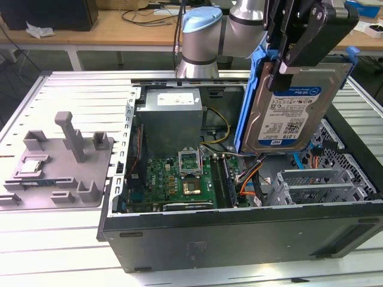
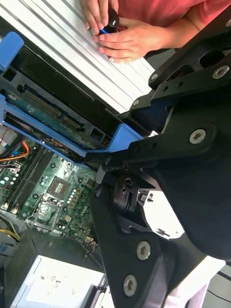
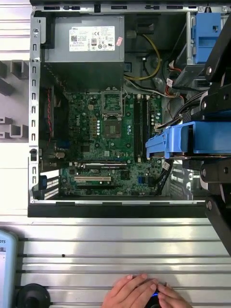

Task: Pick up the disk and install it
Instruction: 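Insert the disk into the insertion slot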

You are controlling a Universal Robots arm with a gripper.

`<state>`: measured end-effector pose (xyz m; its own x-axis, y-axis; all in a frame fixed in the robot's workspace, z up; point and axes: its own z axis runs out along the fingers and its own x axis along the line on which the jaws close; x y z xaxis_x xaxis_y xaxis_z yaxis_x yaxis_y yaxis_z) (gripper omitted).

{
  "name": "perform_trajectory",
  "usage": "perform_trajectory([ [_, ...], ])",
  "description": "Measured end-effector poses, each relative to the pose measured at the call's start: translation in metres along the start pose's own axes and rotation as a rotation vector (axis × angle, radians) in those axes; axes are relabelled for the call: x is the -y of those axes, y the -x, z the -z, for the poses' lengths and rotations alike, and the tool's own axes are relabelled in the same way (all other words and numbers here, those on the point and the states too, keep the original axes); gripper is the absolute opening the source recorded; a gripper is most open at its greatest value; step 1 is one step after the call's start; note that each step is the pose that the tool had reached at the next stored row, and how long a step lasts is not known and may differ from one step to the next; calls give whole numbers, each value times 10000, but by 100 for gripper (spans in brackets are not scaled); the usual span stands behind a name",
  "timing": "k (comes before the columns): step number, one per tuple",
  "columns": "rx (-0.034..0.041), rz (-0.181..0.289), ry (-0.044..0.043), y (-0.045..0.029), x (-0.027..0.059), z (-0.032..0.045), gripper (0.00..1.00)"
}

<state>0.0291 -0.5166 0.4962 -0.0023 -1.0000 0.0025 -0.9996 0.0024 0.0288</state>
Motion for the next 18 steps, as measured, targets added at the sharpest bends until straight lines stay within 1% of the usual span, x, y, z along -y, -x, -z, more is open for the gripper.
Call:
perform_trajectory([
  [4,-1,2,0,0,1,0,36],
  [5,14,2,0,0,1,-1,36],
  [10,175,7,0,-24,1,-2,36],
  [11,232,8,1,-41,1,-2,36],
  [12,331,9,1,-53,1,-3,36],
  [13,360,10,0,-64,5,-4,36],
  [15,361,4,1,-72,15,-4,36],
  [16,361,5,1,-82,45,-4,36],
  [17,361,5,1,-104,111,-4,36],
  [18,360,5,1,-127,155,-3,36],
])
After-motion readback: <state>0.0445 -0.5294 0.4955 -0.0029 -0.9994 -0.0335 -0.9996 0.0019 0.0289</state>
